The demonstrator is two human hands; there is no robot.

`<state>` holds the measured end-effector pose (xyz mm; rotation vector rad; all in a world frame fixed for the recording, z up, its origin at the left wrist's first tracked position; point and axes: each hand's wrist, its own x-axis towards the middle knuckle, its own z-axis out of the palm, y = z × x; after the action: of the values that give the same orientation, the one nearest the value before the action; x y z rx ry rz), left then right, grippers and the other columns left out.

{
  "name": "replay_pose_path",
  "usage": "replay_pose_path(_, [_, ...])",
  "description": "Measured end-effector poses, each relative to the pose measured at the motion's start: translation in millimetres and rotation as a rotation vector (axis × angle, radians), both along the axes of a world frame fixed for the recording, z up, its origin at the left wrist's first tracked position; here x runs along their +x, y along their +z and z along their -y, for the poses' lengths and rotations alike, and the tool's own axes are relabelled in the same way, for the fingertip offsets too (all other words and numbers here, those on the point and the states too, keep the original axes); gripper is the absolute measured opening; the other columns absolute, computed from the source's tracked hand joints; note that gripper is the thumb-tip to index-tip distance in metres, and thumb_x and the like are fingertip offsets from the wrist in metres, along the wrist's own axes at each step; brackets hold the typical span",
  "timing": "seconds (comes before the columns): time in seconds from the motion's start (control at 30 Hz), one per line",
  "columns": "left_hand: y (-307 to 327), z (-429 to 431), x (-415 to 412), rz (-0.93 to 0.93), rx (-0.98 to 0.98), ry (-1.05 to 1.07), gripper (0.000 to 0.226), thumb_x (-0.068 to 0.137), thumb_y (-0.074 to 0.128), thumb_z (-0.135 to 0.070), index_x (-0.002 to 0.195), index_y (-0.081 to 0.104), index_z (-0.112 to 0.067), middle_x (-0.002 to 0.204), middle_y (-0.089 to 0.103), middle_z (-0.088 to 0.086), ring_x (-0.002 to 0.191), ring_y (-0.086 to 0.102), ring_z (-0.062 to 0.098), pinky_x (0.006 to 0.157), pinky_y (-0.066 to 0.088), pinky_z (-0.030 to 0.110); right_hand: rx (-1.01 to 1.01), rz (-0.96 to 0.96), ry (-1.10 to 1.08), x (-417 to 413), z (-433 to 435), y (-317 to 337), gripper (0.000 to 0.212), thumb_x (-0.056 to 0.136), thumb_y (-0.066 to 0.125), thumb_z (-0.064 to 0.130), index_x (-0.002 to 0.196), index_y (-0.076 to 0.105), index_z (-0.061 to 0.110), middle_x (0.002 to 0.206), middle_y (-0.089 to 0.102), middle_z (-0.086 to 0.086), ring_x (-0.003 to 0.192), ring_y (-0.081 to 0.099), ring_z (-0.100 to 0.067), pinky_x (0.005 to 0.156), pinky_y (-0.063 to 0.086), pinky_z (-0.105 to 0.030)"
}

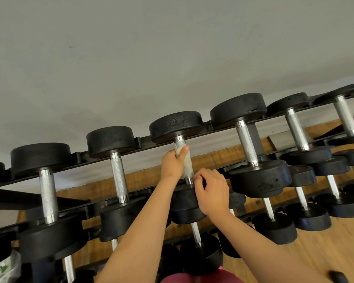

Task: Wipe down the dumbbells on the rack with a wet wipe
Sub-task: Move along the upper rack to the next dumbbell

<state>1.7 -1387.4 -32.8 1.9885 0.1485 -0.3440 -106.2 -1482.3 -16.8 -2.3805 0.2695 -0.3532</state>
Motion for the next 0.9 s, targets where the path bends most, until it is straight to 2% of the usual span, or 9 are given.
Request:
replay_pose_path(0.1, [-0.3,-7.3,-7.3,0.105,0.006,0.041,0.040,0.099,0.050,-0.039,0.067,0.054,-0.015,0.064,0.051,-0.003,0.056,0.044,0.005,0.050,0.032,0.013,0.005,-0.016,0.001,-0.3,-0.2,-0.2,0.035,0.089,0.033,0.032,0.075,0.063,0.020,0.070,0.059,0.009,0.069,0.049,-0.009,0.067,0.041,-0.030])
replay_pose_path(0.17, [-3.6,-13.6,-12.0,0.171,-0.027,0.103,0.042,0.099,0.053,-0.034,0.060,0.050,-0.018,0.057,0.047,-0.005,0.052,0.041,0.005,0.048,0.032,0.011,0.006,-0.017,0.002,0.4,-0.3,-0.2,0.035,0.089,0.033,0.032,0.075,0.063,0.020,0.070,0.059,0.009,0.069,0.049,-0.009,0.067,0.041,-0.030])
replay_pose_path(0.23, [-4.5,-15.9,-10.6,0.153,-0.056,0.099,0.041,0.098,0.055,-0.034,0.064,0.057,-0.011,0.060,0.051,-0.002,0.054,0.044,0.006,0.050,0.034,0.012,0.003,-0.009,-0.001,-0.1,-0.4,0.3,0.035,0.089,0.033,0.031,0.075,0.063,0.020,0.070,0.058,0.009,0.069,0.049,-0.009,0.067,0.039,-0.029])
replay_pose_path(0.33, [-3.1,-9.8,-5.4,0.050,-0.011,-0.043,0.043,0.094,0.059,-0.043,0.078,0.064,-0.003,0.069,0.057,0.002,0.062,0.051,0.009,0.053,0.038,0.013,-0.008,-0.009,-0.001,-0.3,0.0,1.0,0.034,0.089,0.033,0.031,0.075,0.062,0.020,0.070,0.058,0.010,0.069,0.048,-0.008,0.067,0.037,-0.028])
replay_pose_path(0.47, [-4.7,-8.1,-10.8,0.101,0.000,0.014,0.044,0.093,0.059,-0.045,0.072,0.062,-0.007,0.064,0.056,-0.003,0.058,0.050,0.006,0.052,0.037,0.015,-0.008,-0.025,0.005,0.6,-0.1,0.6,0.035,0.089,0.032,0.032,0.076,0.063,0.020,0.071,0.058,0.010,0.070,0.049,-0.009,0.068,0.040,-0.030])
replay_pose_path(0.57, [-4.5,-13.7,-14.0,0.191,0.073,0.073,0.043,0.097,0.053,-0.042,0.059,0.049,-0.021,0.056,0.048,-0.008,0.051,0.043,0.005,0.049,0.032,0.014,0.000,-0.019,0.000,-0.1,-0.3,1.2,0.036,0.089,0.032,0.032,0.076,0.063,0.020,0.071,0.059,0.009,0.071,0.050,-0.010,0.068,0.042,-0.031])
replay_pose_path(0.67, [-1.3,-14.1,-11.6,0.133,0.051,0.010,0.040,0.098,0.051,-0.042,0.068,0.056,-0.016,0.063,0.053,-0.005,0.059,0.049,0.008,0.053,0.035,0.013,-0.004,-0.014,0.002,-0.6,-0.6,2.3,0.035,0.089,0.033,0.032,0.075,0.063,0.020,0.070,0.058,0.009,0.069,0.049,-0.009,0.067,0.040,-0.029])
replay_pose_path(0.73, [-2.2,-13.4,-10.0,0.065,0.043,-0.075,0.043,0.097,0.051,-0.047,0.078,0.062,-0.010,0.071,0.059,0.000,0.066,0.054,0.012,0.059,0.043,0.021,-0.006,-0.002,-0.003,-0.4,-0.9,3.2,0.035,0.089,0.034,0.031,0.074,0.063,0.019,0.069,0.058,0.009,0.067,0.046,-0.007,0.065,0.036,-0.026])
replay_pose_path(0.9, [-1.6,-21.9,-12.5,0.182,0.184,-0.086,0.043,0.099,0.044,-0.048,0.077,0.061,-0.016,0.071,0.060,-0.004,0.062,0.054,0.005,0.054,0.037,0.014,-0.007,0.008,-0.005,-0.1,-0.7,1.5,0.034,0.089,0.034,0.031,0.074,0.063,0.020,0.069,0.058,0.009,0.068,0.049,-0.009,0.065,0.041,-0.030])
